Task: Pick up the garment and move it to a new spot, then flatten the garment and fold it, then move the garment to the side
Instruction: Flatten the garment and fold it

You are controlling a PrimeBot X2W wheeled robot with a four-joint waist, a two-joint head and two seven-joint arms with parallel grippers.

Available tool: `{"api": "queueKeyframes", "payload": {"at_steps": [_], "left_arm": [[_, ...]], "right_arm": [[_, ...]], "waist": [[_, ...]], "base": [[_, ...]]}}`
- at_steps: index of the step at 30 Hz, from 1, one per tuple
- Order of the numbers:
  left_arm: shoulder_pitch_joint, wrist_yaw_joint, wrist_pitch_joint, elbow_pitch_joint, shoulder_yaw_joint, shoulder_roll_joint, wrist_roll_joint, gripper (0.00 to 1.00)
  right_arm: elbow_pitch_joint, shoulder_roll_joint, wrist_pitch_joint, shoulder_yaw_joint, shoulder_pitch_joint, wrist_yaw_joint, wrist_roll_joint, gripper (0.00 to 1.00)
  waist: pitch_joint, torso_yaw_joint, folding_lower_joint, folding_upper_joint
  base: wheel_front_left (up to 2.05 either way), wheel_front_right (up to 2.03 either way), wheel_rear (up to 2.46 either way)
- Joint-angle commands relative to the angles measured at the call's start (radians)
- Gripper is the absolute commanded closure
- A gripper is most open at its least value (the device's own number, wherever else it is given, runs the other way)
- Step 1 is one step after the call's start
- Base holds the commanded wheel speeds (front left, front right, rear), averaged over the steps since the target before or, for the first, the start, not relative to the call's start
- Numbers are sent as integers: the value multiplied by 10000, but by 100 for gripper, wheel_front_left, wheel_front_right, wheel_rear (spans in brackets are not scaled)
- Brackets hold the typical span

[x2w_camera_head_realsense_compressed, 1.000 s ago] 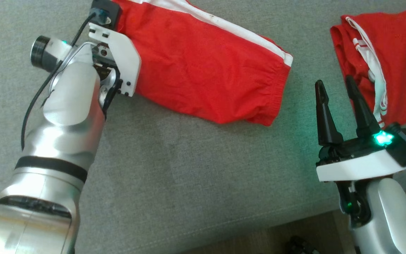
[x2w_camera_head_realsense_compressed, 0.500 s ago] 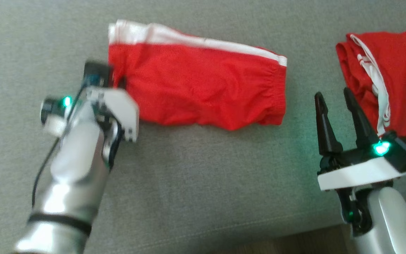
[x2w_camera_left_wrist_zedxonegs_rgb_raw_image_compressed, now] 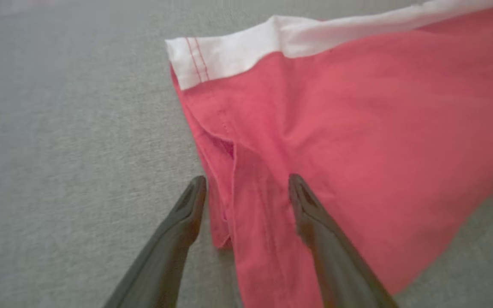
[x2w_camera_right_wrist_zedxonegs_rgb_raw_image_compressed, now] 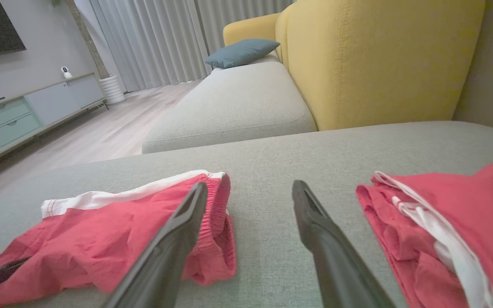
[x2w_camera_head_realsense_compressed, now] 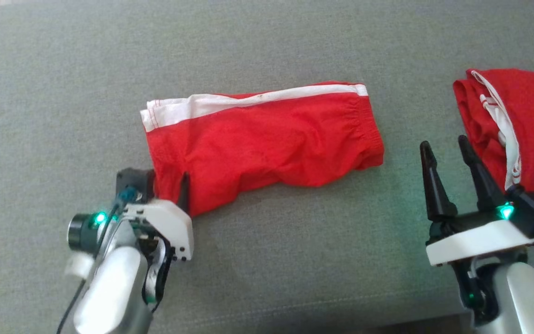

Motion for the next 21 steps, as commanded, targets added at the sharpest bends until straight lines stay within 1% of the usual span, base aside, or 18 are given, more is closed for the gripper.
{"api": "queueKeyframes", "payload": {"at_steps": [1, 2, 5, 8, 10, 15, 21], "left_arm": [[-21, 250, -452, -657, 362, 214, 143, 0], [-21, 250, -452, -657, 362, 214, 143, 0], [315, 736, -1486, -1413, 487, 253, 390, 0], [676, 1054, -2508, -2108, 621, 367, 569, 0], [949, 1214, -2963, -2542, 700, 422, 623, 0], [1628, 1448, -3370, -3523, 754, 575, 746, 0], [2063, 1576, -3432, -3969, 777, 687, 756, 0]], "right_arm": [[-495, -33, 126, 90, 23, 17, -205, 0], [-495, -33, 126, 90, 23, 17, -205, 0], [-776, 11, 309, -25, 97, 17, -480, 0], [-1060, 37, 536, -128, 176, 17, -718, 0], [-1214, 52, 694, -200, 259, 17, -839, 0], [-1509, 105, 1033, -338, 540, 17, -1041, 0], [-1721, 149, 1257, -406, 729, 17, -1117, 0]], "waist": [[-84, 24, 0, -1], [-84, 24, 0, -1], [-232, 76, 0, -1], [-402, 129, 0, -1], [-526, 168, 0, -1], [-782, 249, 0, -1], [-850, 326, 0, -1]], "base": [[0, 0, 0], [0, 0, 0], [0, 0, 0], [0, 0, 0], [0, 0, 0], [0, 0, 0], [0, 0, 0]]}}
